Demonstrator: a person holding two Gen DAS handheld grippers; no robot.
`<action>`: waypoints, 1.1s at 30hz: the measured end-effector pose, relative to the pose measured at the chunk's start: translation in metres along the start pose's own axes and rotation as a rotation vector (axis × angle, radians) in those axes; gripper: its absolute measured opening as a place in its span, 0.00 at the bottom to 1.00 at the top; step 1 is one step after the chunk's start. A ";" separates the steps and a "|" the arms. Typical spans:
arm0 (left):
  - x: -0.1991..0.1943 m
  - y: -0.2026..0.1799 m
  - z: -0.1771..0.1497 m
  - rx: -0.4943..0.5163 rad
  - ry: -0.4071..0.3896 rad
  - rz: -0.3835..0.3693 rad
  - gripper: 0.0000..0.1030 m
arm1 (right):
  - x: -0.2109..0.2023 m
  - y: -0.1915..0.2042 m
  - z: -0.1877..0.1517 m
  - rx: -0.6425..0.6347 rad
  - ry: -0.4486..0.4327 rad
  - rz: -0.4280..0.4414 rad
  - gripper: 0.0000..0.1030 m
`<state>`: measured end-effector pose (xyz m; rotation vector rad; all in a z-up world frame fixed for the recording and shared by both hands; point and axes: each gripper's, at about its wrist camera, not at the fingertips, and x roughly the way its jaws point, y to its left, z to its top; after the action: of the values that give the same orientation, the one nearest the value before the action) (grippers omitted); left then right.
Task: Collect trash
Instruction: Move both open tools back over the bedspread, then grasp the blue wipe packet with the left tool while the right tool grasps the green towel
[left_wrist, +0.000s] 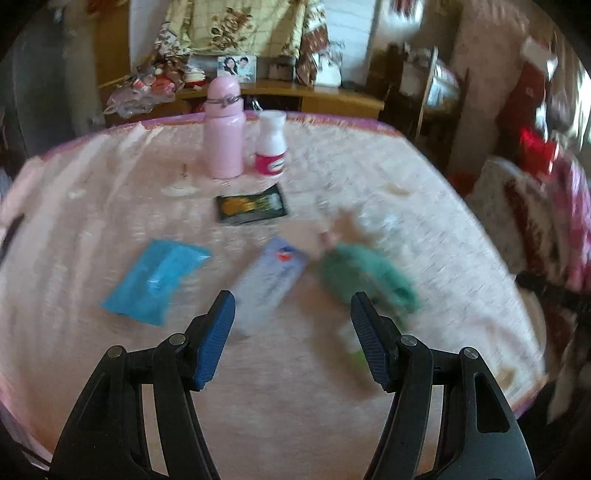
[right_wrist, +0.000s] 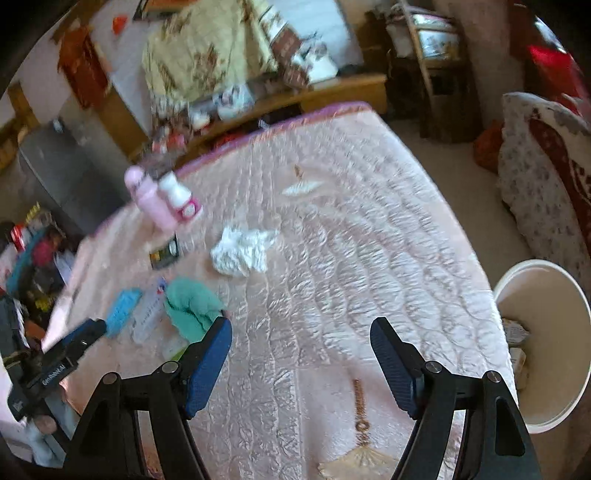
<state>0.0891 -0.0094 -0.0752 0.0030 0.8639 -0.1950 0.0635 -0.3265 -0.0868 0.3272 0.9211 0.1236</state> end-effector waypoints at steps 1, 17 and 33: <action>0.000 0.007 0.000 0.016 0.002 0.015 0.62 | 0.001 0.006 0.003 -0.024 -0.004 0.002 0.73; 0.030 0.102 -0.007 -0.056 0.088 -0.021 0.62 | 0.063 0.093 0.003 -0.241 0.075 0.130 0.73; 0.111 0.132 0.013 -0.021 0.182 0.090 0.62 | 0.142 0.123 0.016 -0.374 0.163 0.139 0.77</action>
<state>0.1919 0.1002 -0.1601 0.0408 1.0452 -0.1026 0.1662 -0.1796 -0.1457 0.0328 1.0139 0.4502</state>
